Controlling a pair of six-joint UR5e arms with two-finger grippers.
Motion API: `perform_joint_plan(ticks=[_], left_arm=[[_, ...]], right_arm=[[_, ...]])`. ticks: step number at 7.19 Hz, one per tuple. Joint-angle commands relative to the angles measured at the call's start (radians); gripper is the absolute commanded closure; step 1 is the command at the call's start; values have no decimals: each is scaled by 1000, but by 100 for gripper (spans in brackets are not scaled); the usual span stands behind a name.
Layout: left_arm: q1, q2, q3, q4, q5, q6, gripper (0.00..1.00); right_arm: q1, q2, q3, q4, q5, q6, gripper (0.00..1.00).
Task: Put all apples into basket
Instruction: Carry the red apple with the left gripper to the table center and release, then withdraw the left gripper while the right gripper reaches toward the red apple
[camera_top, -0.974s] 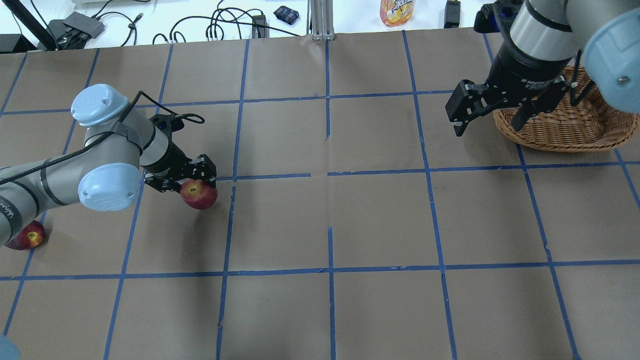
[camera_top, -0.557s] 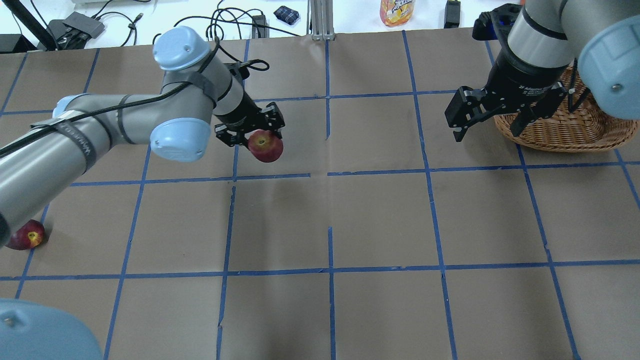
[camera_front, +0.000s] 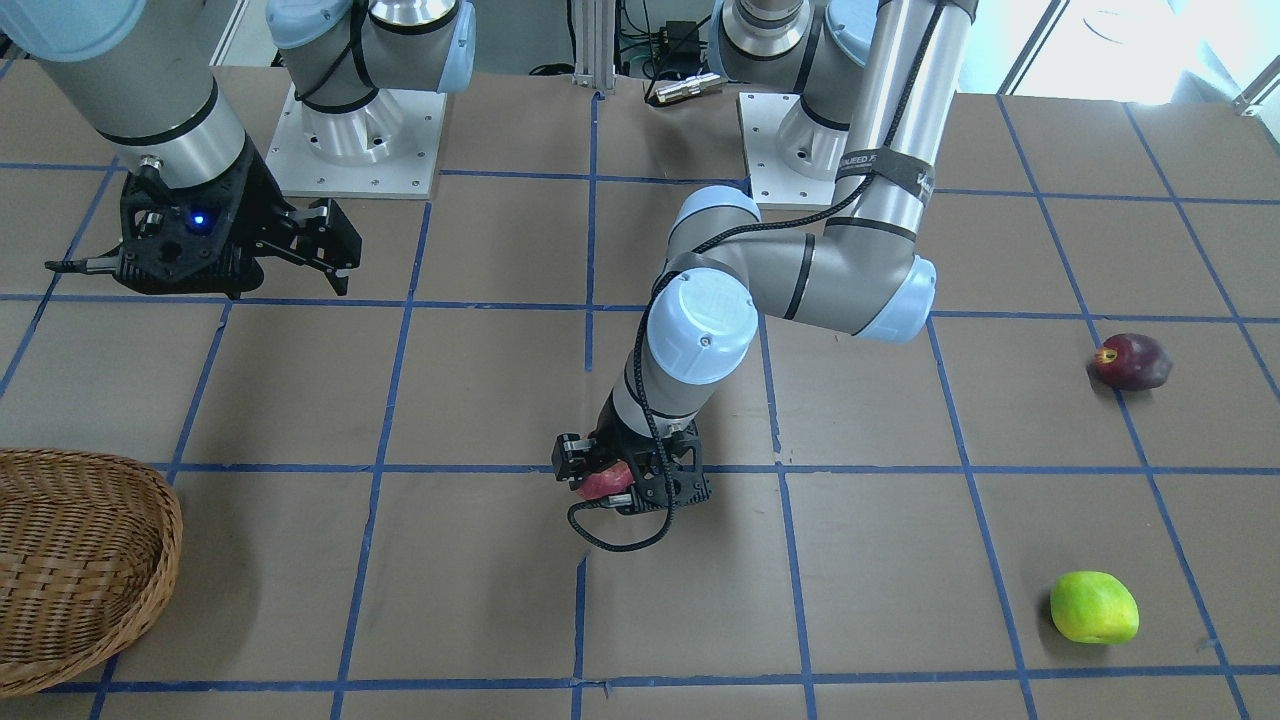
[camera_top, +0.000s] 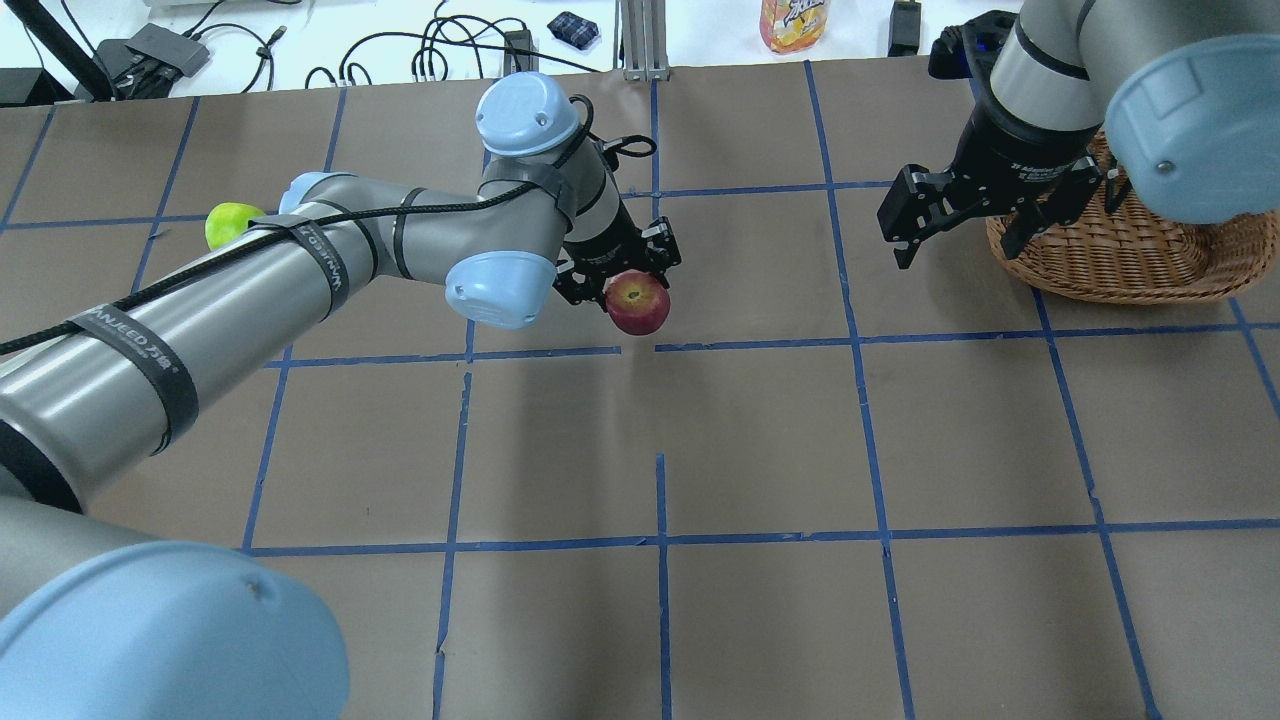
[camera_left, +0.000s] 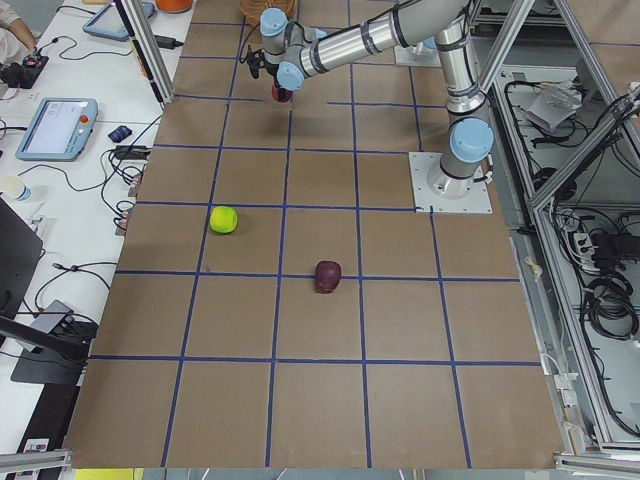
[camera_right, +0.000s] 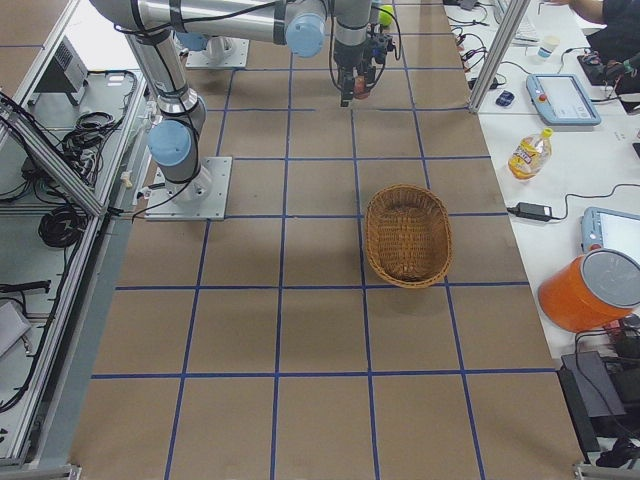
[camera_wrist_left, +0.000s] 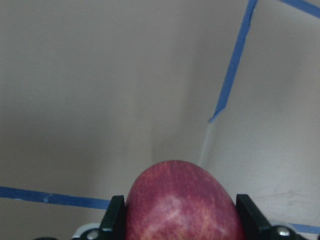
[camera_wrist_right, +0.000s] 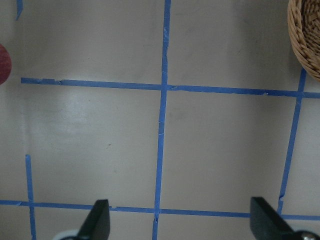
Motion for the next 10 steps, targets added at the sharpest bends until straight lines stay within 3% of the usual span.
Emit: perform_joint_plan(ticks=[1,3,5,6,8,10], left_arm=[[-24,-6,10,25,1,-4,0],[49,110,22,2,0,36,0],[294,257,42,-276,7,410,0],[435,310,41,-417,86,596,0],[713,368,10,-507,235,1006,0],[1007,369,-31,-510,262,1416,0]], right_arm=[[0,29,0,-32,1,0,0],[3,69,-5,-66,4,6,0],[17,124,-18,-157,16,108,0],[64,167,-18,-209,16,162,0],[191,282,-20,-385,16,312,0],[277,354,-29,-431,16,427,0]])
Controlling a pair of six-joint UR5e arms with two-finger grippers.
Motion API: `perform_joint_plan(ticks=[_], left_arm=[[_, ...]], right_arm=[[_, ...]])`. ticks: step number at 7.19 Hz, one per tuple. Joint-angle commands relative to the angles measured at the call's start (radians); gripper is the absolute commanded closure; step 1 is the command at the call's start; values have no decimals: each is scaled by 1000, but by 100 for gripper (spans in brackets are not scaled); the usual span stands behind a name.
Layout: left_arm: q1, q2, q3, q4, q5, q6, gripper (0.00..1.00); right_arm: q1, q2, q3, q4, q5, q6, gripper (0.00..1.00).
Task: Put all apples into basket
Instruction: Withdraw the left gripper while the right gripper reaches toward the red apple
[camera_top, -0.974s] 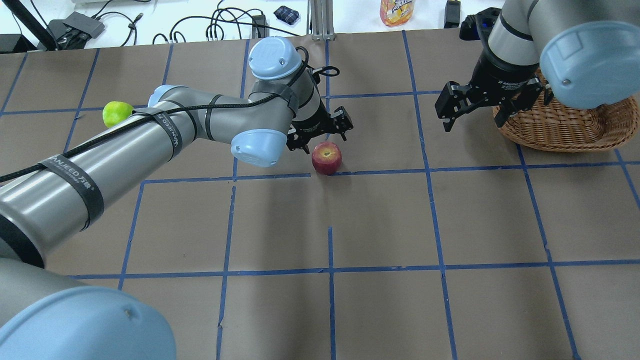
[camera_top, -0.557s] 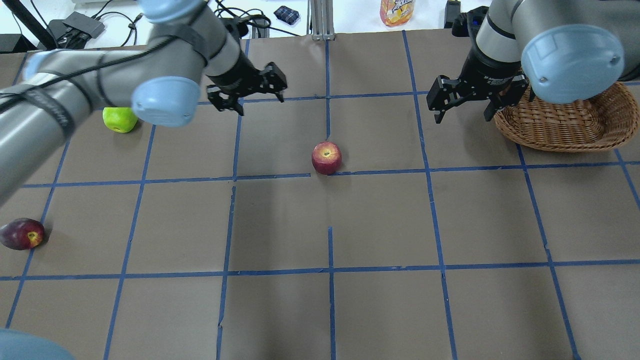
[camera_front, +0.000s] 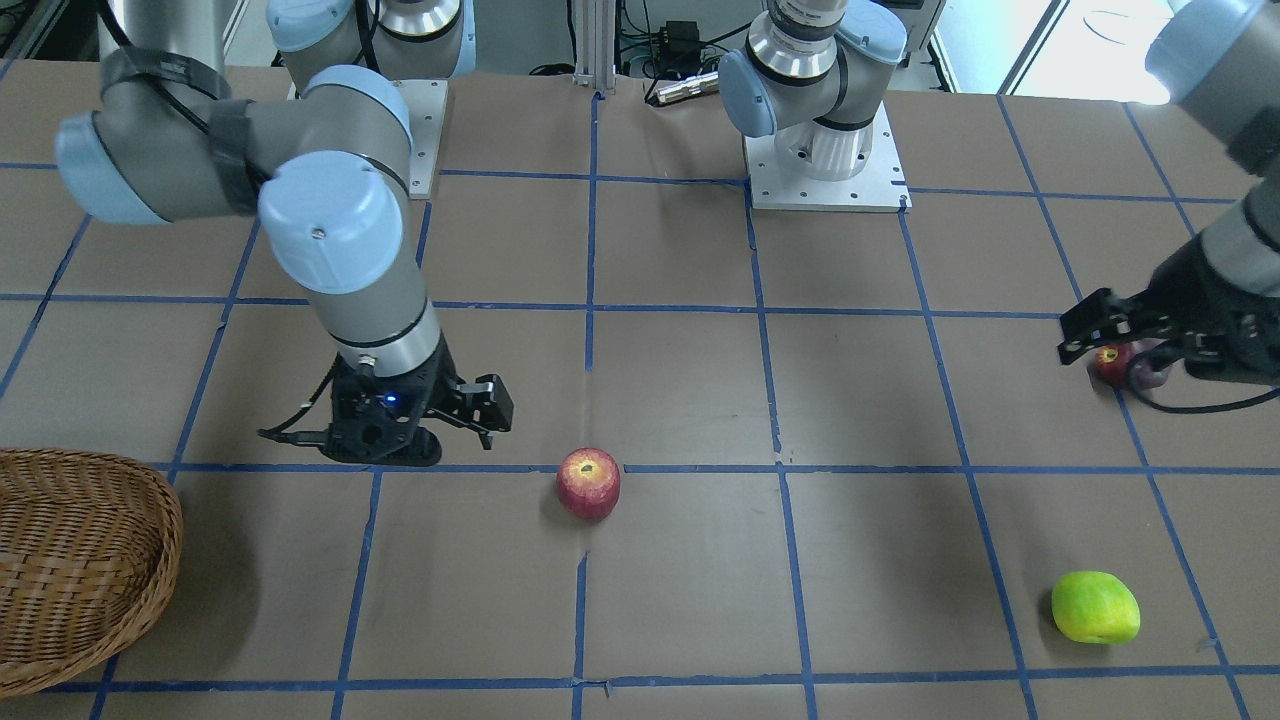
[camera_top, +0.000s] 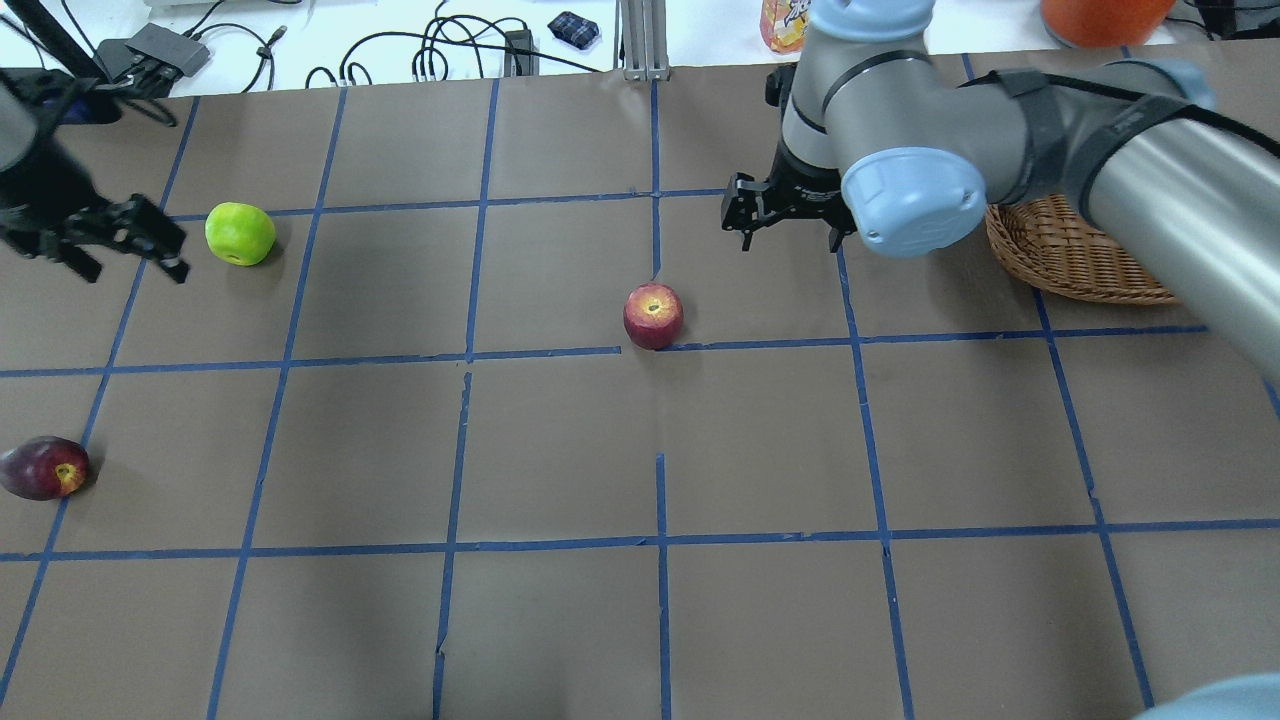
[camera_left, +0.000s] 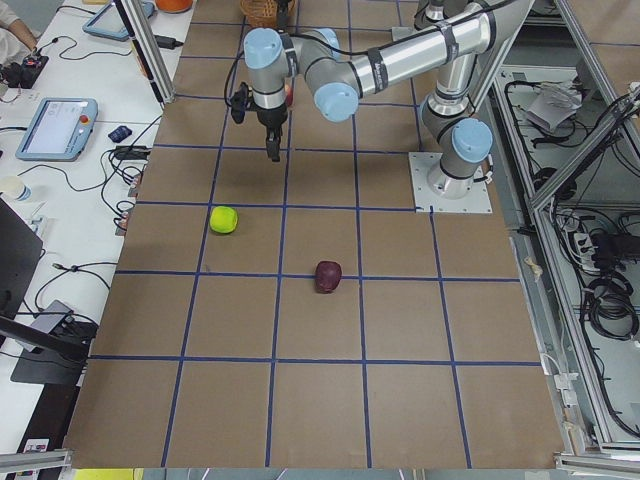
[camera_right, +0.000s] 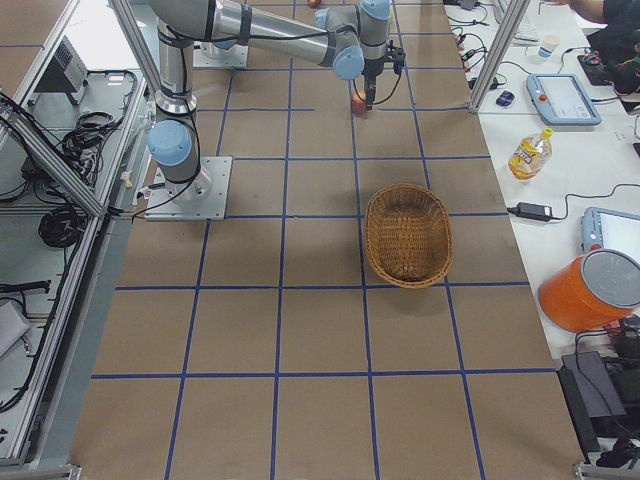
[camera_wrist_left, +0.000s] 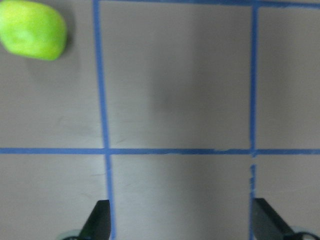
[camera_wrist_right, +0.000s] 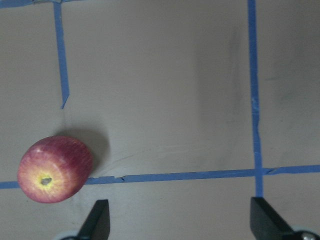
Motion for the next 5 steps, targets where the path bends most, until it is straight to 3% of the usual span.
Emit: perform_joint_plan(ticks=[1,3,5], left_arm=[[287,-41,-35,10,4,309,0],[331,-107,-86,111,8,457,0],[377,-152,-153,239,7,476,0]], right_arm=[[86,96,-42,-53,2,126,0],[160,197,-134,-50,-2,190,0],[167,252,-141,-55,-2,191,0]])
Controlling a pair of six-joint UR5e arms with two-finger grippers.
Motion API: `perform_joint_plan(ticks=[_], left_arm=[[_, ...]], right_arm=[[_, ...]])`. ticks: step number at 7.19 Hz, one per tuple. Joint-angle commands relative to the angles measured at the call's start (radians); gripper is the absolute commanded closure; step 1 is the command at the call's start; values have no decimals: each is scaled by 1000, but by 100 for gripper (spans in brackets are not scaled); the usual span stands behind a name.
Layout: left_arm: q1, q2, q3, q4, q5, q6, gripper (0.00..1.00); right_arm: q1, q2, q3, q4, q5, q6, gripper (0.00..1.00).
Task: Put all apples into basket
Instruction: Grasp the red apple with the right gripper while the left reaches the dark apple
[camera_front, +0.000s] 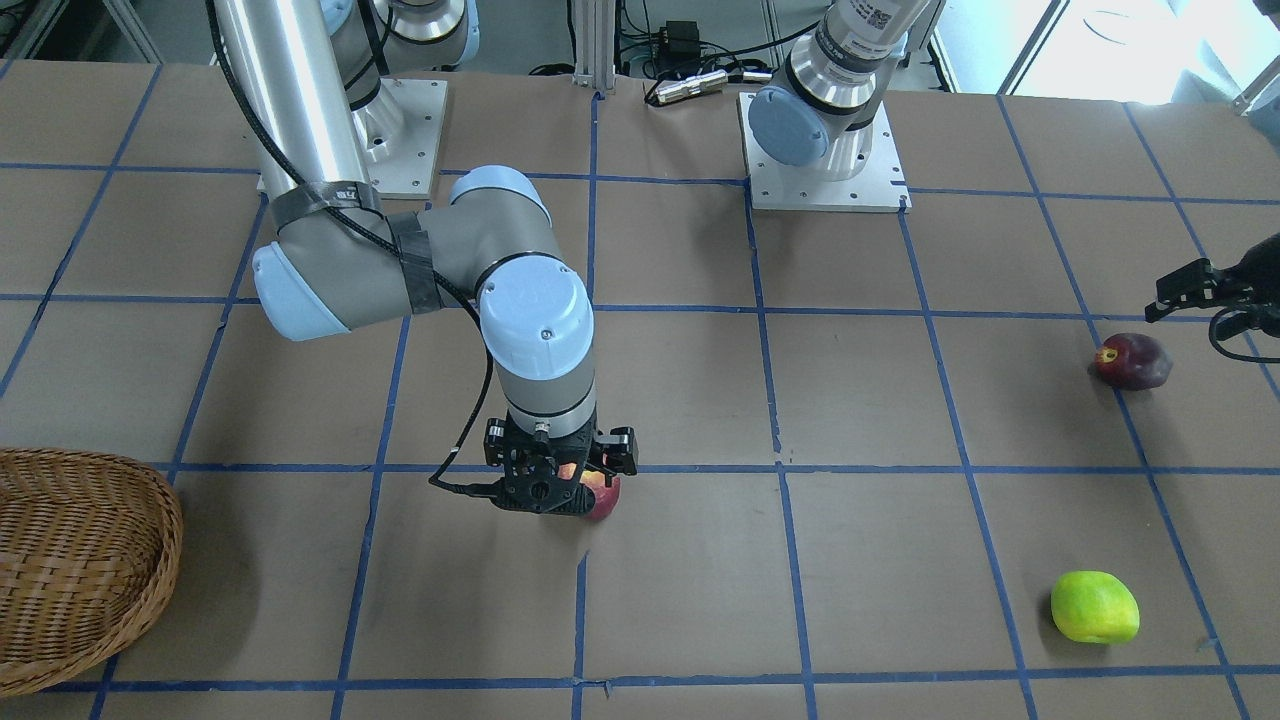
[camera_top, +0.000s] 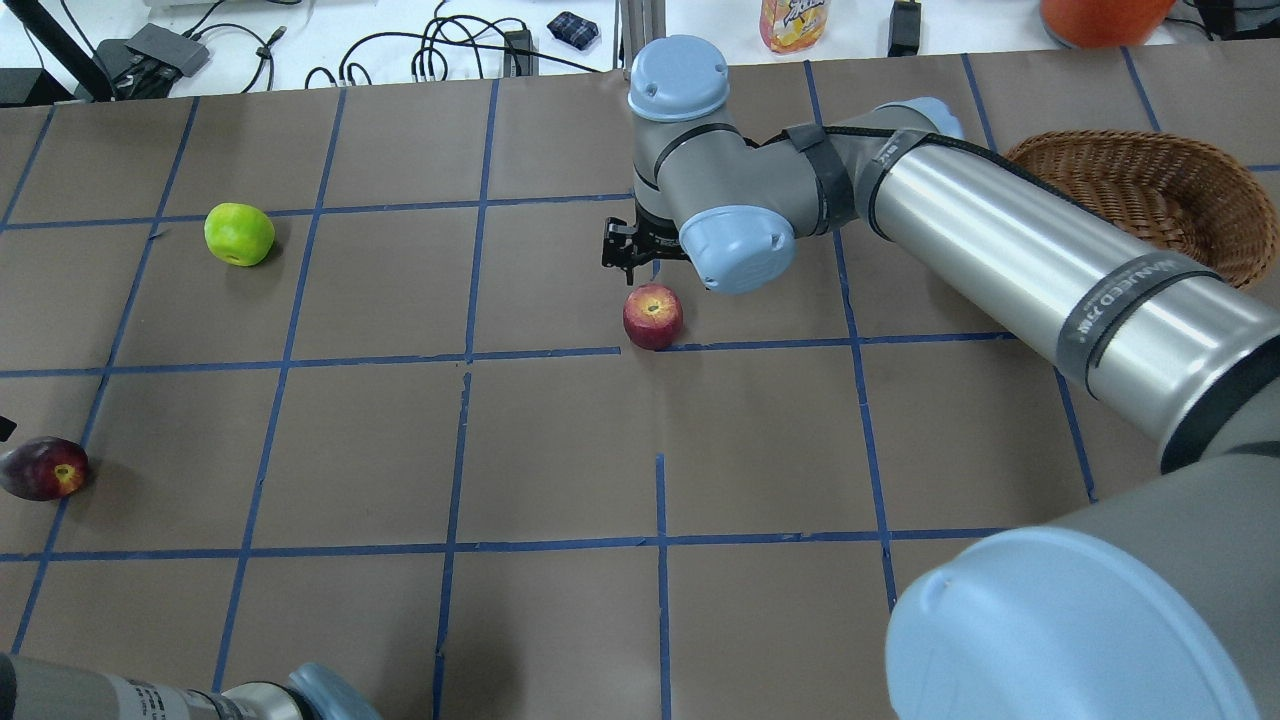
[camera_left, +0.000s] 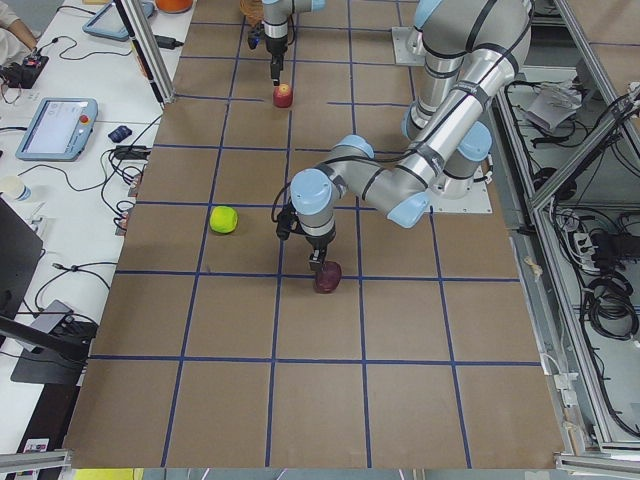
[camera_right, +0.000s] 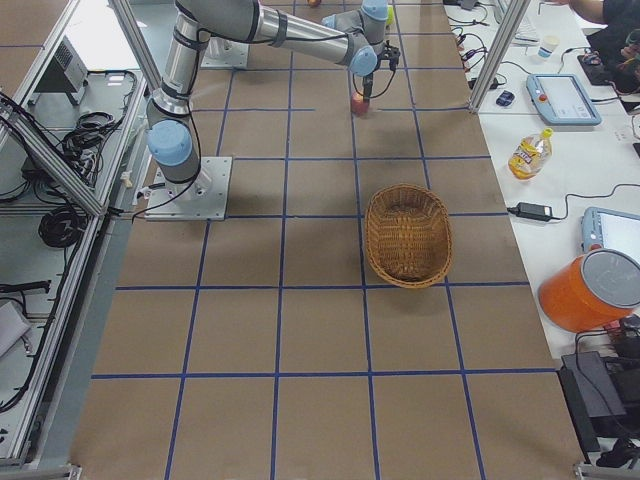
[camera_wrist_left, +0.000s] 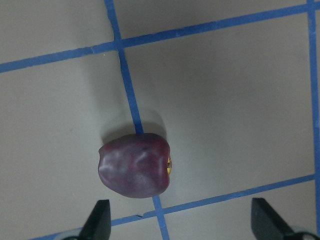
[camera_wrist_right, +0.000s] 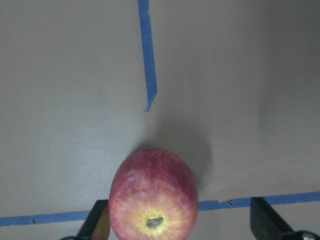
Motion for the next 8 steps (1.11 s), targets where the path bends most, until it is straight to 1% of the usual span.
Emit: perform_joint_plan(ticks=[1,4,5,6,7,8], left_arm=[[28,-53,-46,113,1,18,0],[45,-89,-79,122,-1,9,0],[46,-106,-74,151,1,11,0],[46,-113,-72,184,1,17,0],[48,-113,-71,193,1,17,0],[49,-113,-77,193,-2,17,0]], right_arm=[[8,45,-9,-30,1,3,0],[8,89,-10,-35,4,0,0],[10,92,-10,-35,10,1,0],[11,92,-12,-38,32,-2,18],[10,91,-12,-44,37,-13,81],[10,88,-12,-41,40,-14,100]])
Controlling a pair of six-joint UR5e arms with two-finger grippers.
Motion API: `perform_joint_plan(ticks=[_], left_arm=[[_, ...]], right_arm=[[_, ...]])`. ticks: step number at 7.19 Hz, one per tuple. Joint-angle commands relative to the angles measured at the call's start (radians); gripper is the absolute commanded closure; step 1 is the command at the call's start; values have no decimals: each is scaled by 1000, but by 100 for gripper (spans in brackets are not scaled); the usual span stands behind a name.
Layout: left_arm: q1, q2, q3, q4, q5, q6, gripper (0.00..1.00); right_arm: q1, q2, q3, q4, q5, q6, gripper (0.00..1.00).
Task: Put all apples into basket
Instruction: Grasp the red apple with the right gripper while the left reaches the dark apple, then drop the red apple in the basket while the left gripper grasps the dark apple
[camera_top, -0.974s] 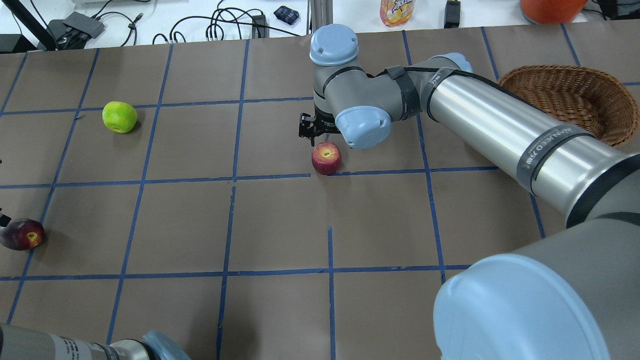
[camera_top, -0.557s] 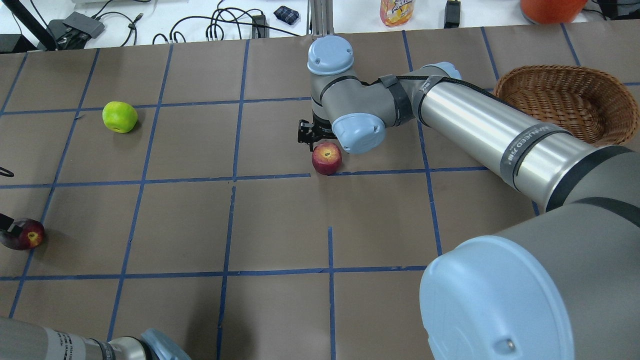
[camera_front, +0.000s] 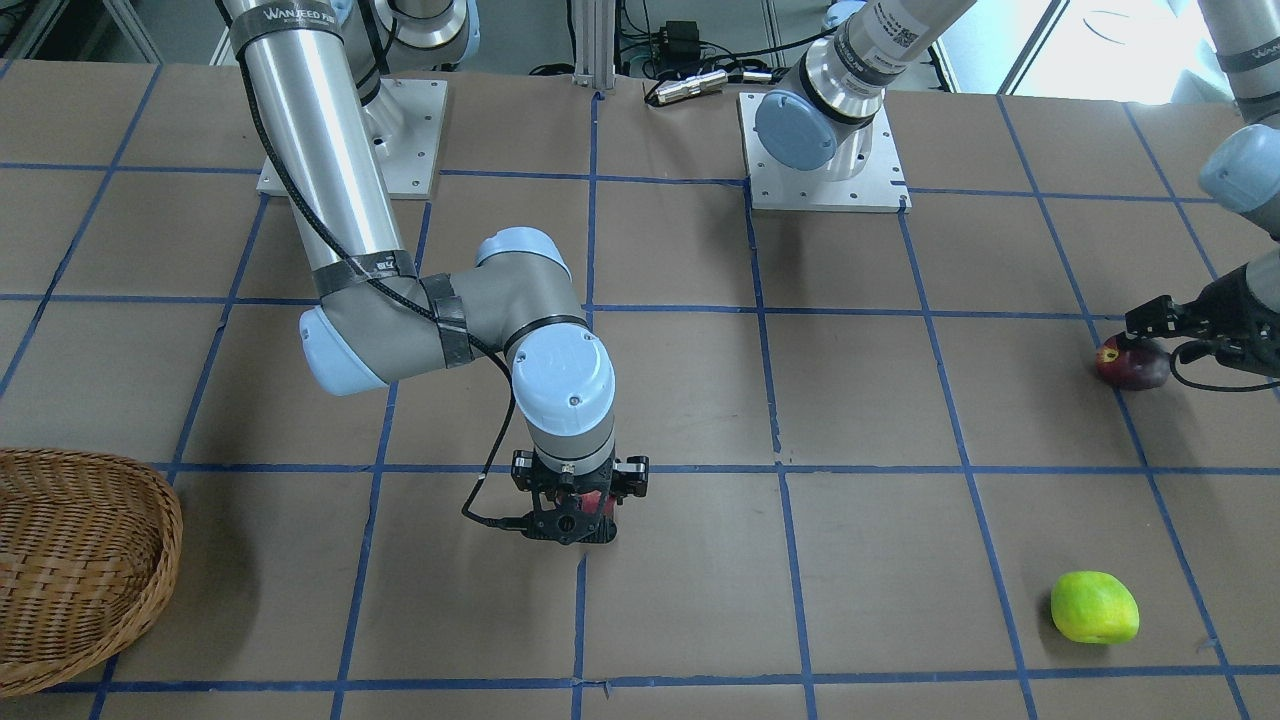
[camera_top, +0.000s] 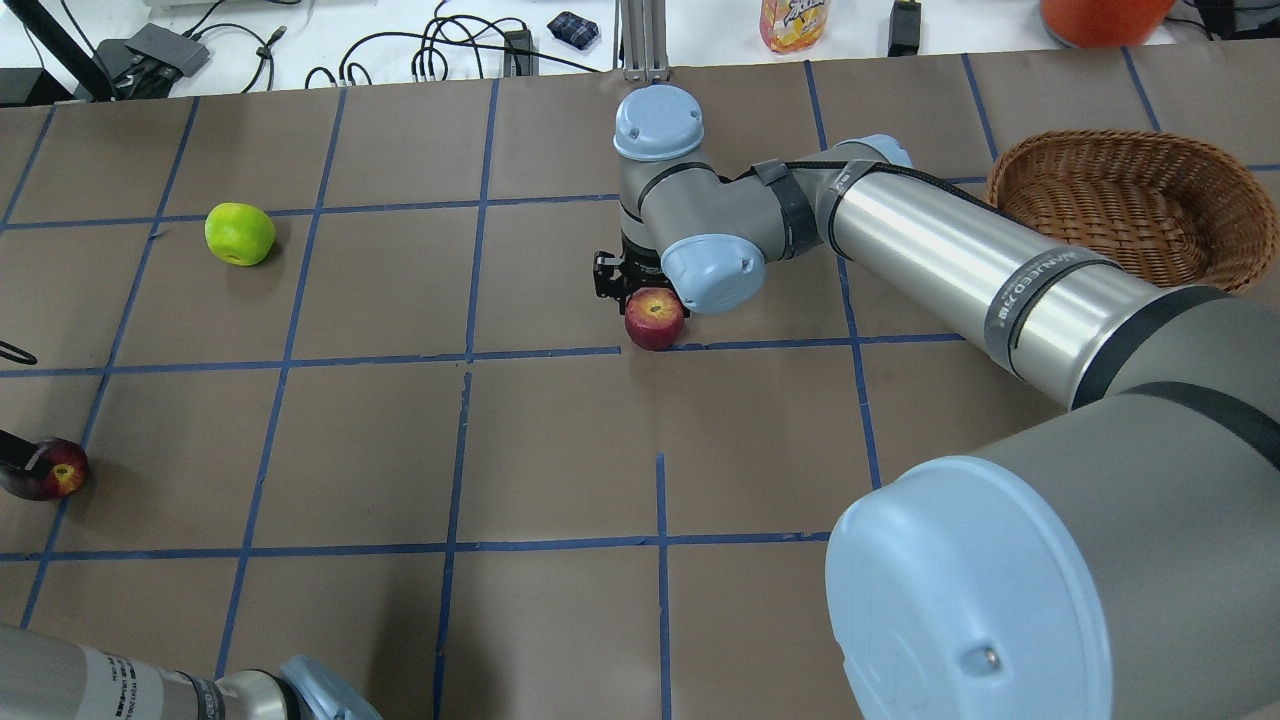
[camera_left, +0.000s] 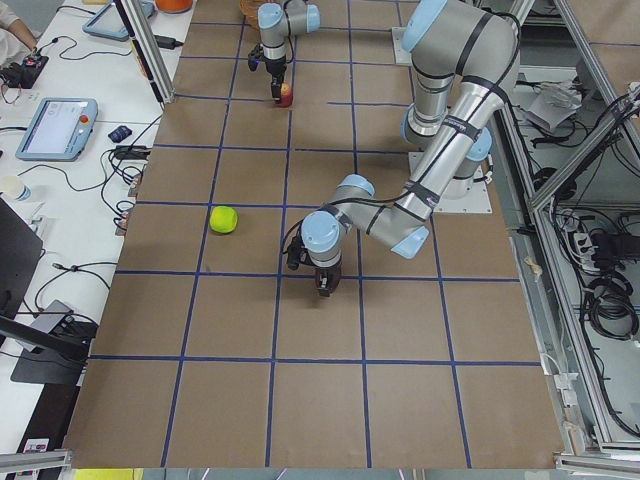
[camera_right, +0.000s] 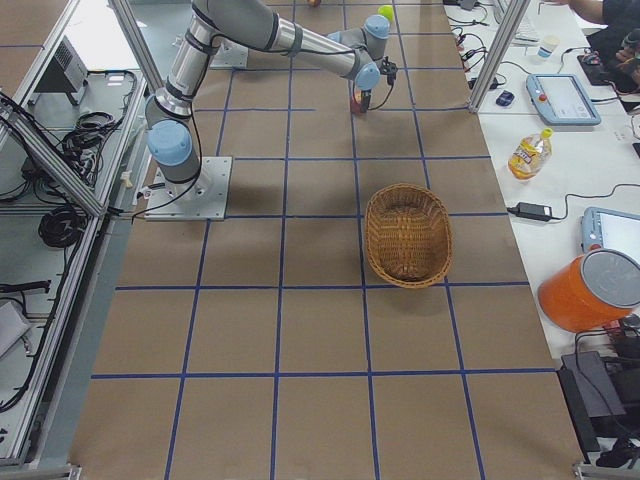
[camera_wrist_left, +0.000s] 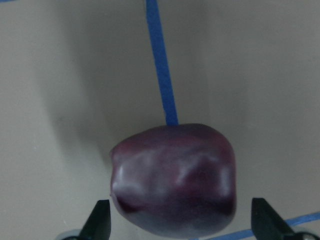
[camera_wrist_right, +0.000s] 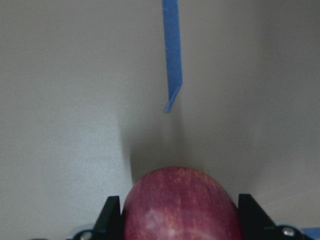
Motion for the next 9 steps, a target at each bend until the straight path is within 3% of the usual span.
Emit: perform_joint_plan(ticks=[1,3,5,6,7,8,9], left_arm=[[2,-4,-4,9,-2,1,0],[2,-4,-4,6,-4,-5,10],[2,-11,-10,1,-27,-5,8],[2,-13,-10,1,-27,-5,8],[0,-4,-1,-4,-24,-8,31],[-3,15,-4,-7,-19,-13,81],[-3,18,-2,-22,-21,-19,100]], right_arm=[[-5,-18,-5,6,0,-7,100],[-69,-124,-32,115,-11,-37,100],[-272,-218,-69,298,-22,-208,100],[-364,-229,-72,306,-83,-278,100],[-440,-228,-57,302,-127,-401,100],[-526,-228,-68,299,-161,-511,100],[-613,-226,-63,288,-177,-594,100]])
